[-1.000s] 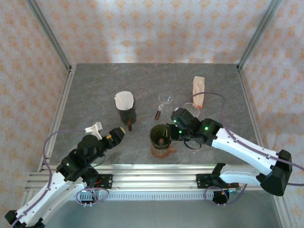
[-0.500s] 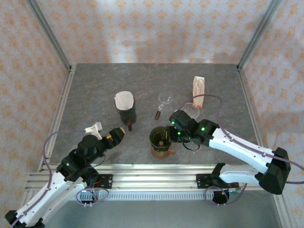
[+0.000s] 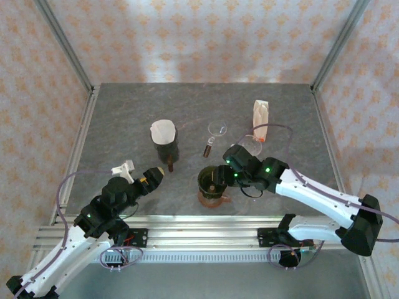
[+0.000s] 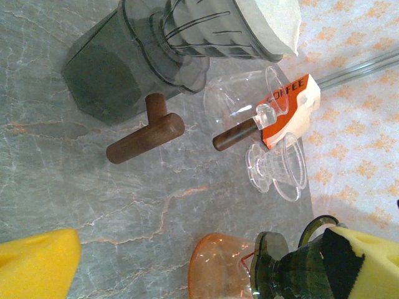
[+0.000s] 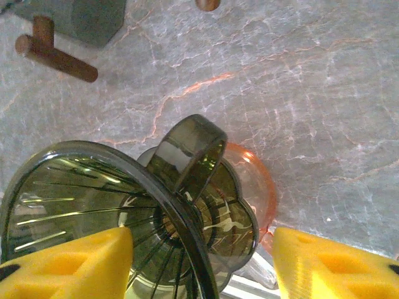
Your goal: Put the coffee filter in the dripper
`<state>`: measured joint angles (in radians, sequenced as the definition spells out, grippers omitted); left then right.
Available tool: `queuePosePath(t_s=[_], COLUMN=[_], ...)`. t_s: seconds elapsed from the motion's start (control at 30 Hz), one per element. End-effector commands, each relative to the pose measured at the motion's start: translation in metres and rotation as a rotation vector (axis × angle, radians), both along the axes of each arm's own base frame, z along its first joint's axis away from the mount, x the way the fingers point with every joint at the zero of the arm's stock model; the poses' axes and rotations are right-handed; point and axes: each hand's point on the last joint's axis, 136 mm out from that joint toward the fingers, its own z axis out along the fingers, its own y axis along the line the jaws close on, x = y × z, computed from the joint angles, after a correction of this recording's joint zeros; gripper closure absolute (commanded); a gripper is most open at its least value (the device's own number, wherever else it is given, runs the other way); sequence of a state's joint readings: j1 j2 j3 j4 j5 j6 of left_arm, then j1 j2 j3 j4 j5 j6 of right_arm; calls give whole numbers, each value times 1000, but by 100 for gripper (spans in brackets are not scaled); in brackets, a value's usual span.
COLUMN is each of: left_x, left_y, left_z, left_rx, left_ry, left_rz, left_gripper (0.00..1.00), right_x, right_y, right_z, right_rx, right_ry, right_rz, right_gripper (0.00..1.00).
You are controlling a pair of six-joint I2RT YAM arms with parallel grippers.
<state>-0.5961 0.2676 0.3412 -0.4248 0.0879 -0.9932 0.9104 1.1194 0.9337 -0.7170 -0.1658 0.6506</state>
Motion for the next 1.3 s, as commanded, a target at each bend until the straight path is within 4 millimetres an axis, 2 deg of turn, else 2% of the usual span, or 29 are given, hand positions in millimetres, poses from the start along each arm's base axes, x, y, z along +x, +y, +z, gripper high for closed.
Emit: queuePosePath(t_s=[0.0,0.17,0.3,0.47,0.6,0.77,0.9,1.07,1.17,1.27], left_x=[0,0,0,0,0,1,3,7,9,12], left_y=[4,6,7,8,7,5,4,2,0,-2], left_z=[5,6,7,5,3,2,-1,-3,-3,-4], left_rx=[24,41,44,44,44,44,59,75,83,88], left_ry=[-20,-20,-25,-18,-11,-7,1,6,9,12], left_rz=[9,11,17,21,17,12,8,7,5,1], left_gripper=[0,0,0,1,1,1,0,0,1,1], right_x=[11,38,77,140,190,237,259,275,282,289], right_y=[-23,-60,-84,-117,-143,-165,-179,-183,-180,-176], right_z=[27,61,76,86,71,53,34,11,7,11], right_rx=[-50,-133,-83,-131,-209,-336,-416,-507,-490,-477], right_ry=[-117,-292,-324,-357,-323,-273,-217,-158,-161,-191], right_rz=[-64,-201,-322,-452,-535,-557,-545,-499,-498,-467], right_gripper=[35,35,41,54,61,69,71,71,71,71])
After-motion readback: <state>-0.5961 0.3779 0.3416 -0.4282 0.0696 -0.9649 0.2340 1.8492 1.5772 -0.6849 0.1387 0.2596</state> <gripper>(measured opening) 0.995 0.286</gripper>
